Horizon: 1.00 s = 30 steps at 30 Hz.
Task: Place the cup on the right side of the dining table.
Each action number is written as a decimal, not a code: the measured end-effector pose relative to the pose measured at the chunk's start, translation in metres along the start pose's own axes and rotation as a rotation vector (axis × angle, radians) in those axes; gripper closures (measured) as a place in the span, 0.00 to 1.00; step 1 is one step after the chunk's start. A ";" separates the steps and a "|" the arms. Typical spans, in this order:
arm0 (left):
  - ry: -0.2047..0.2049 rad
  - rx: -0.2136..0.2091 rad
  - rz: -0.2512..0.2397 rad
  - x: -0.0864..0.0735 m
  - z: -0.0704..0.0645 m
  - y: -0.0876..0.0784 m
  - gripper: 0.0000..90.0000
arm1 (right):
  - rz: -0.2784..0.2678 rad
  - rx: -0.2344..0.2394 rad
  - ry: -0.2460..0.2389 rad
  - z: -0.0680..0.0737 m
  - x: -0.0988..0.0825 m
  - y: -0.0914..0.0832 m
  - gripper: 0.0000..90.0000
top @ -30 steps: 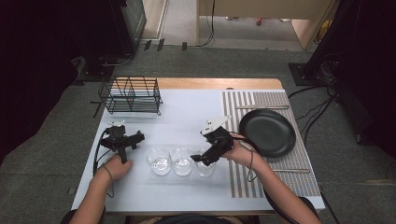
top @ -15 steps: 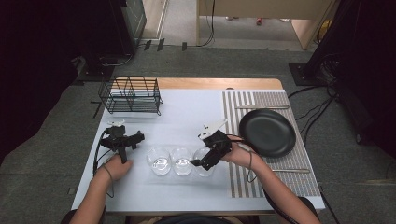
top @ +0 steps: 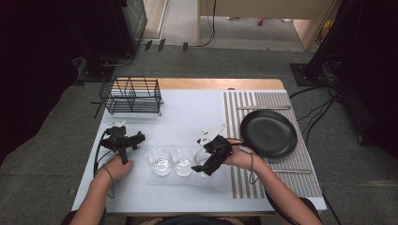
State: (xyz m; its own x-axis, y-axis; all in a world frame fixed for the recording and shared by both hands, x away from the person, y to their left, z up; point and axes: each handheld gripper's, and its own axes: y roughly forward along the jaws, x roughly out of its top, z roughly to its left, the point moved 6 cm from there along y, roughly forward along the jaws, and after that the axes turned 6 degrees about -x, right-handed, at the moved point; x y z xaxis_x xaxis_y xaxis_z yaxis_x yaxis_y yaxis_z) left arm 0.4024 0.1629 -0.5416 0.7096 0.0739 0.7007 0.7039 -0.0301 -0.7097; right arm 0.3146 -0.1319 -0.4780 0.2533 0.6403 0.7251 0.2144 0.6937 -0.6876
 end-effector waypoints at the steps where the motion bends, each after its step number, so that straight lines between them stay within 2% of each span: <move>1: 0.000 0.000 0.000 0.000 0.000 0.000 0.00 | -0.001 0.004 0.001 0.000 0.000 0.000 0.01; 7: 0.000 0.000 0.000 0.000 0.000 0.000 0.00 | 0.010 0.013 -0.011 0.002 -0.004 0.002 0.01; 15: 0.000 0.000 0.000 0.000 0.000 0.000 0.00 | 0.027 0.037 -0.067 0.006 -0.009 0.006 0.01; 18: 0.000 0.000 0.000 0.000 0.000 0.000 0.00 | 0.035 0.046 -0.073 0.007 -0.010 0.006 0.01; 20: 0.000 0.000 0.000 0.000 0.000 0.000 0.00 | 0.035 0.039 -0.081 0.007 -0.011 0.006 0.08; 30: 0.000 0.000 0.000 0.000 0.000 0.000 0.00 | 0.035 0.076 -0.088 0.009 -0.015 0.004 0.08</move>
State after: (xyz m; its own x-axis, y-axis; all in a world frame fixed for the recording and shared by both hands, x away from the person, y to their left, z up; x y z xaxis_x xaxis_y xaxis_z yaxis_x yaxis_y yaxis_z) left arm 0.4024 0.1629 -0.5416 0.7097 0.0742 0.7006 0.7038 -0.0300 -0.7097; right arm 0.3030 -0.1354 -0.4913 0.1749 0.6885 0.7038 0.1344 0.6914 -0.7098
